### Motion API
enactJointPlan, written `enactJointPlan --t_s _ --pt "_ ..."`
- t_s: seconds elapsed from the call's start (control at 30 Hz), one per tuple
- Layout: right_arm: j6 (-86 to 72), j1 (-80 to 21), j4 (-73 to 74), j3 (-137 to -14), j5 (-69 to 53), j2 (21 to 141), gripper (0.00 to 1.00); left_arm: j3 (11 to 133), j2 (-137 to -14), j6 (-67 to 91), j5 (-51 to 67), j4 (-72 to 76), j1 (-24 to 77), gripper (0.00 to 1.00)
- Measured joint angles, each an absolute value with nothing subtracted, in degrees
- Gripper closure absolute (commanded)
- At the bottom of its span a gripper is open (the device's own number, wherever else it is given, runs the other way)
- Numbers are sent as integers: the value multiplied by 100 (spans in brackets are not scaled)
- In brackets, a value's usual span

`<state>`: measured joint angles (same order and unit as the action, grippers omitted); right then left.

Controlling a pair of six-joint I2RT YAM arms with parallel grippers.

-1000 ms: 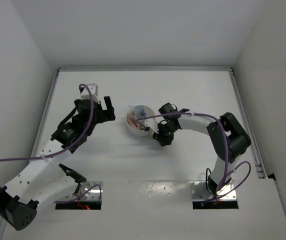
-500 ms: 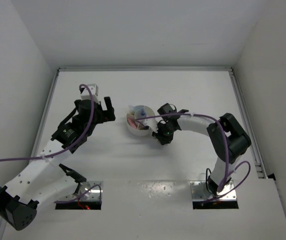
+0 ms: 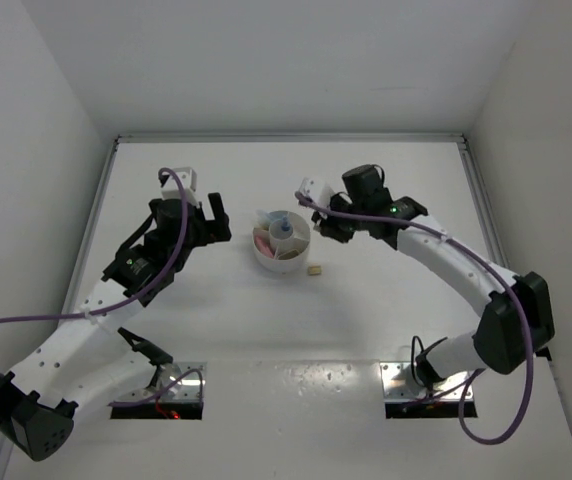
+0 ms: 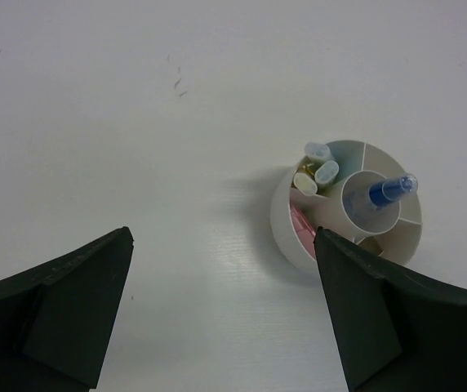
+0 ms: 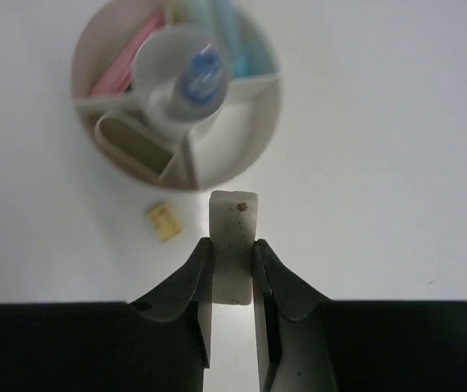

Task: Sort the stationery into containers
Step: Place the stationery in the storage box.

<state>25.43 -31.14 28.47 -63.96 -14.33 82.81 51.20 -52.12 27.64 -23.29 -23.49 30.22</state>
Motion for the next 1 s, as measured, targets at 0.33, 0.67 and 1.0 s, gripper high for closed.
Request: enactJointPlan --t_s 0.33,0.67,1.0 --pt "189 -2829 421 -6410 -1208 8809 100 5089 -5212 2764 -2327 -2298 2989 0" --pt "-1382 -2818 47 -6648 -1667 9909 100 5000 -5212 2759 -2270 -2263 2919 0" --pt "-1433 -2818 224 -6958 -1728 10342 93 4978 -5201 2742 -2209 -2244 2919 0"
